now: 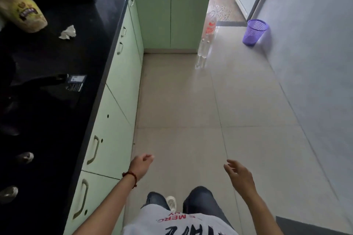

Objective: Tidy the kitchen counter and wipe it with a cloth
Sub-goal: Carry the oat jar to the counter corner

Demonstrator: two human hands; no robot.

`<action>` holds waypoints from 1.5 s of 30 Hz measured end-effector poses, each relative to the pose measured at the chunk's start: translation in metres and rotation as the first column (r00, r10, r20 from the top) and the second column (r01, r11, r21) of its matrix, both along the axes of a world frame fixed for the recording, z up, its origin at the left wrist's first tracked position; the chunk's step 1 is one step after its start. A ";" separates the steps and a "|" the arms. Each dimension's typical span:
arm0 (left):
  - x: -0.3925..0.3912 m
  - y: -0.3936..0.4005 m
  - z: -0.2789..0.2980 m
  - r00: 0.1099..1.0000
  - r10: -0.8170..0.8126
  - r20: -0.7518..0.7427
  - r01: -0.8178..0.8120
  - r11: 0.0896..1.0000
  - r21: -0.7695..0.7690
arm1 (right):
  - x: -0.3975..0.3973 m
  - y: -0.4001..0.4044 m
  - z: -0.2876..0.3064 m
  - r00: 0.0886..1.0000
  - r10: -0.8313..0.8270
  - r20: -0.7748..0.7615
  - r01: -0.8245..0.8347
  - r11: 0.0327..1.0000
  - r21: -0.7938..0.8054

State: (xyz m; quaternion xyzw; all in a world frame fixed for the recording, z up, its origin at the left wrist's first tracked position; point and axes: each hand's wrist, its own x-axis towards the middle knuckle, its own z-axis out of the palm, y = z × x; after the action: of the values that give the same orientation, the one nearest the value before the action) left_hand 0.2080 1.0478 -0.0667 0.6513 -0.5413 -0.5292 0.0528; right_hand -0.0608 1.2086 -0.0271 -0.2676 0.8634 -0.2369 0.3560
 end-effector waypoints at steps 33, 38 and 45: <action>-0.188 -0.476 -0.024 0.802 0.594 -0.062 -0.592 0.805 0.049 | -0.251 -0.631 -0.020 0.944 0.312 0.105 -0.313 0.950 -0.007; -0.222 -0.593 0.022 0.870 0.480 -0.110 -0.489 0.870 -0.065 | -0.274 -0.704 -0.023 0.948 0.307 0.085 -0.311 0.950 0.032; -0.227 -0.683 0.057 0.766 0.606 -0.214 -0.637 0.760 -0.129 | -0.280 -0.820 -0.026 0.905 0.417 0.089 -0.422 0.905 0.058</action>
State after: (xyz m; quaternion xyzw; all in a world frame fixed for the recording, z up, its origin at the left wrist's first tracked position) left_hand -0.0189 0.3651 -0.0101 0.7415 -0.3365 -0.4763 0.3318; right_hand -0.3408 0.3883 -0.0528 -0.4244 0.7801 -0.1318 0.4404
